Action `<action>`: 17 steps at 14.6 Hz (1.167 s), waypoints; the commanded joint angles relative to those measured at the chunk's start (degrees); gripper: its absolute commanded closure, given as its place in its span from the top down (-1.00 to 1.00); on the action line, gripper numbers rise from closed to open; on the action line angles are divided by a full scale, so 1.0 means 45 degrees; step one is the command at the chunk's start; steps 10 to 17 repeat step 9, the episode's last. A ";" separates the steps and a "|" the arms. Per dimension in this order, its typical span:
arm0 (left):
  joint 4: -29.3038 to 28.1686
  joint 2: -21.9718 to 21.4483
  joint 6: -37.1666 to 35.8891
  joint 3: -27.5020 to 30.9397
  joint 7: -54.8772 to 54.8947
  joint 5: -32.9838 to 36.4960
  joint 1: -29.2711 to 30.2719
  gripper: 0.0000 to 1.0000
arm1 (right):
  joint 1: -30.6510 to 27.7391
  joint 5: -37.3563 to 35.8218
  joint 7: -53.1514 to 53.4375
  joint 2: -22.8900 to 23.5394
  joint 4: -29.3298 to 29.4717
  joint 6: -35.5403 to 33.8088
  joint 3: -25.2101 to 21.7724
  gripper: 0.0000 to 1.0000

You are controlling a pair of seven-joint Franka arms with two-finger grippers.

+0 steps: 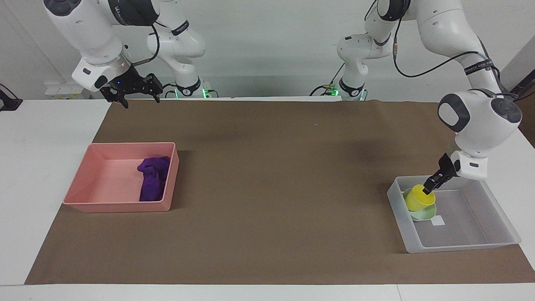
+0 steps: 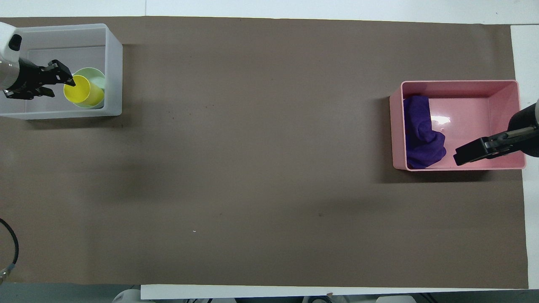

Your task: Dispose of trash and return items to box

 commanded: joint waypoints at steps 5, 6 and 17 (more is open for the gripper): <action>-0.0016 -0.4071 -0.5500 -0.0141 0.2764 0.0988 -0.1208 1.00 | -0.0114 0.0088 0.0249 -0.0299 -0.0387 0.0384 0.0038 0.99; 0.0527 -0.3920 -0.5874 -0.0141 0.2864 0.0988 -0.1247 1.00 | -0.0114 0.0088 0.0249 -0.0299 -0.0387 0.0442 0.0038 0.98; 0.1293 -0.3528 -0.6521 -0.0142 0.2924 0.0988 -0.1248 1.00 | -0.0095 0.0088 0.0249 -0.0299 -0.0387 0.0617 0.0038 0.98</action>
